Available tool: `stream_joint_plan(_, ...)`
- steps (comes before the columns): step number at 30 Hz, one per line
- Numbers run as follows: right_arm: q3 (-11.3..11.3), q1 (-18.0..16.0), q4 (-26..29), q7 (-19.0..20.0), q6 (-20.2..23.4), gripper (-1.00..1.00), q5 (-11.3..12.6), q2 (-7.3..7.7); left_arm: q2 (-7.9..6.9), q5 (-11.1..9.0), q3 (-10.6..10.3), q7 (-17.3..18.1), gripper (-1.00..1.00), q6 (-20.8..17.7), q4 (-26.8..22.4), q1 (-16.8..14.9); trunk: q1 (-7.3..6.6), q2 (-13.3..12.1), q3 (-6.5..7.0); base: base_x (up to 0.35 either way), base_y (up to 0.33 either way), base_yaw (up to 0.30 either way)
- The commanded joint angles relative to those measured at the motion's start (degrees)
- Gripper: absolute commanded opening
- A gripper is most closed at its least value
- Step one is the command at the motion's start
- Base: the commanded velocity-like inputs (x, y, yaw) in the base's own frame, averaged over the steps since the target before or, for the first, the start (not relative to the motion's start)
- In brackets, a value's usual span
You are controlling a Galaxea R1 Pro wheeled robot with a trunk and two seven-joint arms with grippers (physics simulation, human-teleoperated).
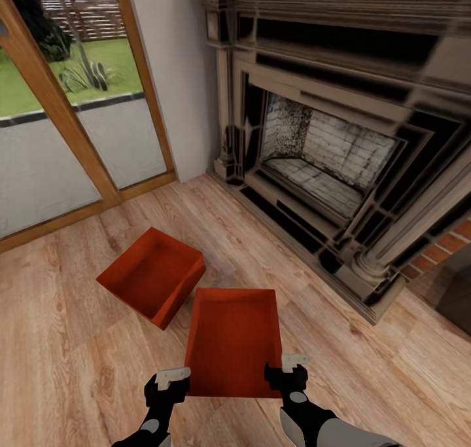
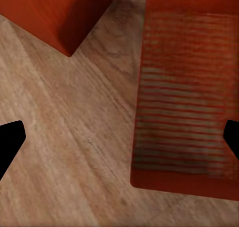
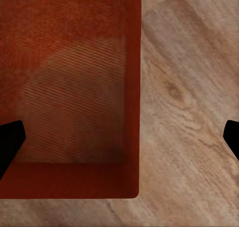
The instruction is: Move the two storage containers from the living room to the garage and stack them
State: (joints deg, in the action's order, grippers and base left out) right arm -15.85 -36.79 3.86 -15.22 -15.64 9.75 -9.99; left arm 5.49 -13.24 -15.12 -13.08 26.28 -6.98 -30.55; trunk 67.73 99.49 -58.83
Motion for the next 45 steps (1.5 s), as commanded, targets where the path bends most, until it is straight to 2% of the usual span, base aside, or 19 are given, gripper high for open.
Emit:
stream_joint_plan(1, -0.5, 0.0, -0.1, -0.2, -0.2, 1.0, 0.6, -0.01, -0.01, -0.4, -0.5, -0.3, 1.0, 0.2, 0.0, 0.0, 0.22, 0.4, -0.22, 0.0, 0.0, 0.0)
stream_joint_plan(14, -0.5, 0.1, 0.0, 0.0, -0.3, 1.0, 0.5, -0.01, -0.01, -0.5, -0.5, -0.3, 1.0, 0.2, 0.0, 0.0, 3.08, 5.6, -2.55, 0.0, 0.0, 0.0)
stream_joint_plan(19, -0.5, 0.1, 0.0, 0.1, -0.3, 1.0, 0.6, 0.98, -0.02, -0.5, -0.5, -0.3, 1.0, 0.2, 0.0, 0.0, 4.17, 7.7, -3.45, 0.0, 0.0, 0.0)
stream_joint_plan(24, -0.5, 0.1, 0.0, 0.1, -0.3, 1.0, 0.5, 1.09, -0.04, -0.7, -0.5, -0.3, 1.0, 0.1, 0.1, 0.0, 5.27, 9.7, -4.35, 0.0, 0.0, 0.0)
stream_joint_plan(33, -0.6, 0.1, 0.0, 0.1, -0.3, 1.0, 0.5, 1.11, -0.43, -4.5, -0.4, 0.4, 1.0, -0.4, 1.3, 0.0, 5.27, 9.7, -4.35, 0.0, 0.0, 0.0)
stream_joint_plan(45, -0.6, 0.0, 0.0, 0.1, -0.2, 1.0, 0.5, 1.11, -0.44, -4.7, -0.6, 0.4, 1.0, 0.2, 1.3, 0.0, 5.27, 9.7, -4.35, 0.0, 0.0, 0.0)
